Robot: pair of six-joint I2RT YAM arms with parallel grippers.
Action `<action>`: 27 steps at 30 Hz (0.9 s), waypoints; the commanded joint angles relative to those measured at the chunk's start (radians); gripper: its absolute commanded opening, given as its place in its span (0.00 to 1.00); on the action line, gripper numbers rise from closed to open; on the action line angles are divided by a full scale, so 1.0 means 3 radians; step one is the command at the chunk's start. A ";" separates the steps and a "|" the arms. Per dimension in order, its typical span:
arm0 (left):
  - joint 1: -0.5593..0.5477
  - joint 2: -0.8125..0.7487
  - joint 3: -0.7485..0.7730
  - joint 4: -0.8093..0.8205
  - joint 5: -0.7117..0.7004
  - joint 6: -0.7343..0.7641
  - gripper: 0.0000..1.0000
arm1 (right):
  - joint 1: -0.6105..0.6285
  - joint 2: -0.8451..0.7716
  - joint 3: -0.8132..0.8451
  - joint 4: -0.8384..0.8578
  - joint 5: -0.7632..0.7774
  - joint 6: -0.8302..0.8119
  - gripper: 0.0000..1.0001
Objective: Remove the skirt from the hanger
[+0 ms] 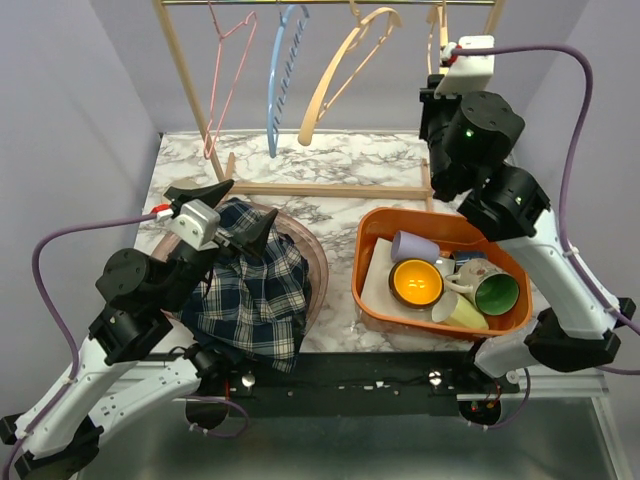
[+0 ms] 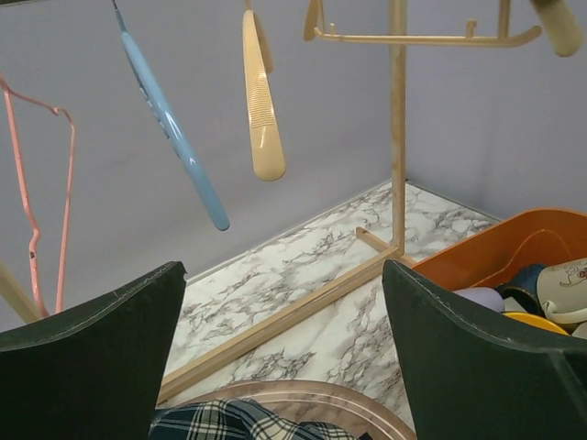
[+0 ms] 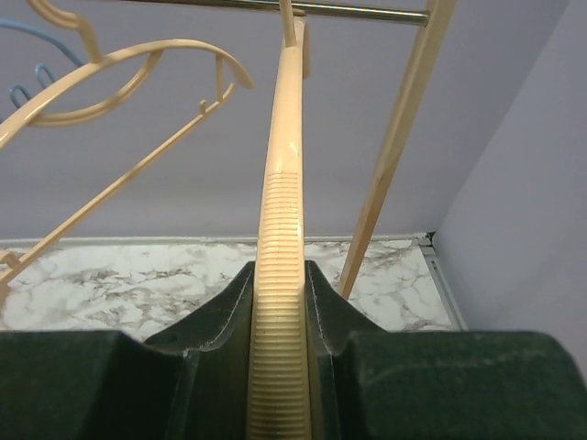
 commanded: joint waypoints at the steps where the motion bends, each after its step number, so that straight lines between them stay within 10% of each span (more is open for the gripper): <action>1: 0.0003 -0.0034 0.0001 0.0053 0.0102 0.0028 0.99 | -0.0097 0.0199 0.0347 0.0176 -0.0205 0.0099 0.01; 22: 0.0003 -0.0023 -0.0178 0.0186 0.0025 0.0034 0.99 | -0.0752 0.0236 -0.0291 0.0252 -0.0966 0.1035 0.01; 25: 0.0003 -0.0029 -0.0234 0.0252 0.0004 0.0023 0.99 | -0.0767 0.0154 -0.0389 0.0140 -0.1094 0.1101 0.14; 27: 0.0003 -0.0003 -0.0239 0.0257 -0.0011 0.0018 0.99 | -0.0762 0.0108 -0.0419 0.0038 -0.1074 0.1107 0.41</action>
